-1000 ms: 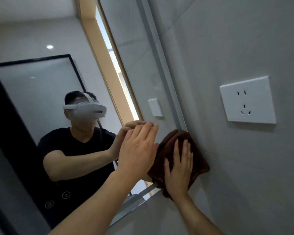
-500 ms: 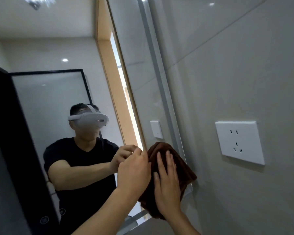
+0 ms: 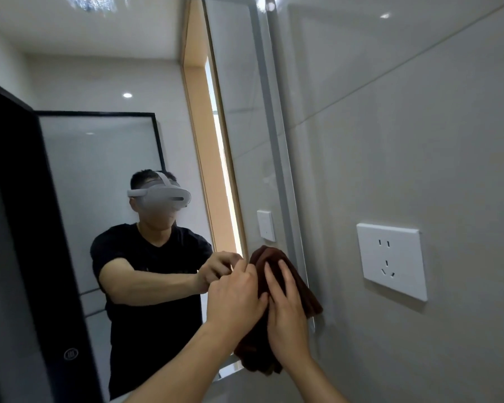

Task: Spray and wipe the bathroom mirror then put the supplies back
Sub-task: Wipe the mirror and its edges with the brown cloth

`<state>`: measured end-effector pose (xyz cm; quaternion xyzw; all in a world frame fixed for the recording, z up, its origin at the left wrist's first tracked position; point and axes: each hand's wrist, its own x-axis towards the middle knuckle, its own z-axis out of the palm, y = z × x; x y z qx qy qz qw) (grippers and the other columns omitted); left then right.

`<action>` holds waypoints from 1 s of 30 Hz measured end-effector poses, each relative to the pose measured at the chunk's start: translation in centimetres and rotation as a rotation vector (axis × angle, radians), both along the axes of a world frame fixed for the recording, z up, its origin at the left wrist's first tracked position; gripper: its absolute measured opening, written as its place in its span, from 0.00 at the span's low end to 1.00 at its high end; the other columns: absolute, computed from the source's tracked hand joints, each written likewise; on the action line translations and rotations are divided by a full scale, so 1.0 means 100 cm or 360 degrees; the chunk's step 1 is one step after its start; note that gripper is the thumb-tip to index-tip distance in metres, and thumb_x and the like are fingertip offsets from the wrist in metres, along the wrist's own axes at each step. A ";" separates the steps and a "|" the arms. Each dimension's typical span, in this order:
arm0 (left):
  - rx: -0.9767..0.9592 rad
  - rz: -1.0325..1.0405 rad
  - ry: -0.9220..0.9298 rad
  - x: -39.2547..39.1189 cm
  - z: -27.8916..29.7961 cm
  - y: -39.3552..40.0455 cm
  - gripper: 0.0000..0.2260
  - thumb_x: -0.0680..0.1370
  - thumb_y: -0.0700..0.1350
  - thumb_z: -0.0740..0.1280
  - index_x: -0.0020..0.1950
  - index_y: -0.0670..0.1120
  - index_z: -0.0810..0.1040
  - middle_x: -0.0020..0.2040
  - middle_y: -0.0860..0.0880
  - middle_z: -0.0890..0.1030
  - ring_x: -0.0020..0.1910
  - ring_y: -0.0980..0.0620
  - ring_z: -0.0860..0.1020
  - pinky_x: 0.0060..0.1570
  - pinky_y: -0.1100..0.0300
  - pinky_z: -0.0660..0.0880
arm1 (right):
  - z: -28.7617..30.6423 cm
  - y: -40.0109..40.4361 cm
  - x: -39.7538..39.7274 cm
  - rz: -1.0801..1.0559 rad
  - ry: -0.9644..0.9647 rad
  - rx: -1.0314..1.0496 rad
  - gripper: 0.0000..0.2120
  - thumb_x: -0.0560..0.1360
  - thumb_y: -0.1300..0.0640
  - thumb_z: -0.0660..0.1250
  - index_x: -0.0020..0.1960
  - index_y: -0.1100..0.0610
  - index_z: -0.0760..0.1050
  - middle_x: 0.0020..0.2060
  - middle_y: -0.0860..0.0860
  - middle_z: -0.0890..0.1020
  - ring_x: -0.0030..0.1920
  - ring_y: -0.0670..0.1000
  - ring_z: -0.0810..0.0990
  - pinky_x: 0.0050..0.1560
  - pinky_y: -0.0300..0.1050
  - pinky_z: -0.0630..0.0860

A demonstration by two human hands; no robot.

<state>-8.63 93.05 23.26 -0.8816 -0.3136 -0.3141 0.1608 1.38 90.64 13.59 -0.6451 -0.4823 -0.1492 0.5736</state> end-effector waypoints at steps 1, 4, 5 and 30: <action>0.0004 0.0018 -0.0004 0.001 0.000 -0.001 0.11 0.80 0.53 0.62 0.58 0.48 0.75 0.56 0.52 0.76 0.45 0.51 0.80 0.40 0.57 0.79 | 0.001 -0.002 0.001 0.0003 -0.0012 -0.0020 0.28 0.85 0.58 0.55 0.79 0.36 0.53 0.78 0.34 0.44 0.80 0.43 0.48 0.79 0.52 0.56; 0.0030 0.0047 -0.0038 0.005 0.004 -0.002 0.08 0.81 0.46 0.60 0.58 0.48 0.75 0.56 0.51 0.77 0.46 0.51 0.80 0.40 0.57 0.78 | 0.006 -0.009 0.003 0.0013 -0.0033 -0.0064 0.31 0.83 0.62 0.58 0.79 0.37 0.54 0.78 0.35 0.45 0.80 0.44 0.50 0.79 0.49 0.56; 0.0045 0.0041 -0.0051 0.005 0.006 -0.003 0.08 0.81 0.46 0.60 0.57 0.48 0.76 0.56 0.51 0.78 0.46 0.51 0.80 0.39 0.57 0.78 | 0.008 -0.012 0.003 0.0009 -0.0043 -0.0080 0.33 0.82 0.63 0.59 0.79 0.38 0.54 0.78 0.36 0.46 0.80 0.44 0.51 0.78 0.49 0.57; 0.0389 -0.0189 0.0133 -0.191 0.187 -0.074 0.06 0.79 0.36 0.66 0.55 0.43 0.74 0.51 0.47 0.72 0.45 0.46 0.75 0.45 0.50 0.73 | 0.263 -0.088 -0.089 0.0465 -0.0920 -0.0355 0.12 0.71 0.53 0.76 0.52 0.49 0.77 0.49 0.47 0.79 0.54 0.51 0.77 0.55 0.49 0.76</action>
